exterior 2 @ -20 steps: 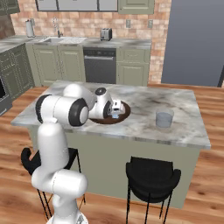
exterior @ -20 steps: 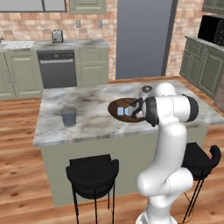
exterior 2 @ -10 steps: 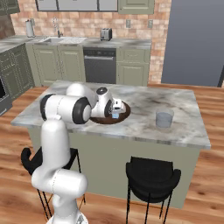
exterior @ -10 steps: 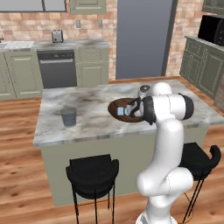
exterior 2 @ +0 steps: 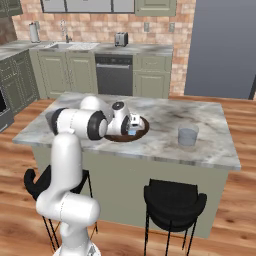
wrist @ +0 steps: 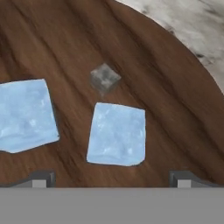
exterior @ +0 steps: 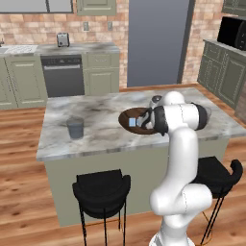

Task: There are four ice cubes in the ice bowl. Place two ice cubes in each glass of water.

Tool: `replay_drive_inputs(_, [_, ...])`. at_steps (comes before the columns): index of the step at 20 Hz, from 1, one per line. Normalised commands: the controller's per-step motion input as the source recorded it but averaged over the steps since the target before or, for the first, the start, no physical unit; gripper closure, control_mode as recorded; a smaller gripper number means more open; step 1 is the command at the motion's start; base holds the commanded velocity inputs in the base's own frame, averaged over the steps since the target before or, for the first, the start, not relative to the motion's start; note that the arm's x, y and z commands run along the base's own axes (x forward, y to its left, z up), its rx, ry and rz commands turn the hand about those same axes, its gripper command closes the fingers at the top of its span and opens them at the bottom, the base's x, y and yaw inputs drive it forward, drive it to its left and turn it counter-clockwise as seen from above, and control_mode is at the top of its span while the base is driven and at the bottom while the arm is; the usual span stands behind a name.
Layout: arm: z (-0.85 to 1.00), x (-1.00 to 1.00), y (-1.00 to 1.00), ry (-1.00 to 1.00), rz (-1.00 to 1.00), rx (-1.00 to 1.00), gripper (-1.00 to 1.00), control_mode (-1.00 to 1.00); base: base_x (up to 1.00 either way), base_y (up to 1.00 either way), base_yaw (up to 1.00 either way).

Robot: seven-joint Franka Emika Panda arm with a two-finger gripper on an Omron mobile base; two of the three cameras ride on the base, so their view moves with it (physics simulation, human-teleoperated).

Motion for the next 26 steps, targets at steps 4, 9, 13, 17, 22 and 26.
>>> replay_drive_inputs(4, [-0.14,0.23,-0.05,0.00,0.00,0.00,-1.00,-1.00,0.00,0.00,0.00])
replay_drive_inputs(9, [-0.11,0.24,-0.04,0.00,0.00,0.00,-1.00,-1.00,0.00,0.00,0.00])
replay_drive_inputs(13, [-0.09,0.23,-0.03,0.00,0.00,0.00,-1.00,-1.00,0.00,0.00,0.00])
replay_drive_inputs(17, [-0.05,0.06,0.00,0.00,0.00,0.00,1.00,-1.00,0.00,0.00,0.00])
replay_drive_inputs(22, [0.00,-0.08,0.00,0.00,0.00,0.00,1.00,-1.00,0.00,0.00,0.00])
replay_drive_inputs(26, [0.09,-0.74,0.00,-0.13,-0.01,0.00,1.00,-1.00,0.00,0.00,0.00])
